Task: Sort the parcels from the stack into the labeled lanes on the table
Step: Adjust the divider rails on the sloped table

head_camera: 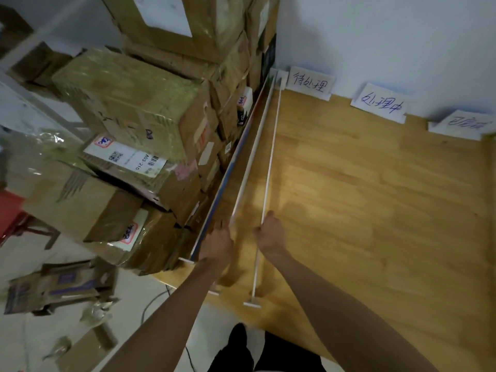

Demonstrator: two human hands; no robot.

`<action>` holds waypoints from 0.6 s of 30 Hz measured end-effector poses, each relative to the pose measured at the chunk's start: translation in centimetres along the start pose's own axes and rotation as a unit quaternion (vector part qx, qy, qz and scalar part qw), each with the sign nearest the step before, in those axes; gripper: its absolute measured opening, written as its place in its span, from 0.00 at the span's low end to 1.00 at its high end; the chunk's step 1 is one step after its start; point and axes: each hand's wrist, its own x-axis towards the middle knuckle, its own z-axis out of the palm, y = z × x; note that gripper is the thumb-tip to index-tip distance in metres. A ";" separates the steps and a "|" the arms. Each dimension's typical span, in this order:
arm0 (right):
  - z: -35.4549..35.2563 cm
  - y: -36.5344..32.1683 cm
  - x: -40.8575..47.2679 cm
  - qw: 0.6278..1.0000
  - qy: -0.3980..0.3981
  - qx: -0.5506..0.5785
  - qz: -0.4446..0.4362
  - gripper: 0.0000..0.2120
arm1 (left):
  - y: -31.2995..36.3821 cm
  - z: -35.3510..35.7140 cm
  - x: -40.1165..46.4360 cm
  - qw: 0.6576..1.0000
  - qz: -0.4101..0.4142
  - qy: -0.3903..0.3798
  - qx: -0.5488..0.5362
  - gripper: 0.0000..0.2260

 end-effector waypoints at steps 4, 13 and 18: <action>-0.8 0.4 -1.8 0.999 0.019 -0.027 0.009 0.17 | -0.8 -0.5 -0.6 1.000 0.016 -0.006 0.014 0.19; -2.8 3.3 -7.5 0.995 0.066 -0.068 0.026 0.17 | -1.9 -1.2 -3.9 0.998 0.060 0.012 0.010 0.18; -3.9 6.6 -11.3 0.991 0.091 -0.074 0.060 0.16 | -1.5 -0.3 -6.8 0.998 0.064 0.004 0.001 0.16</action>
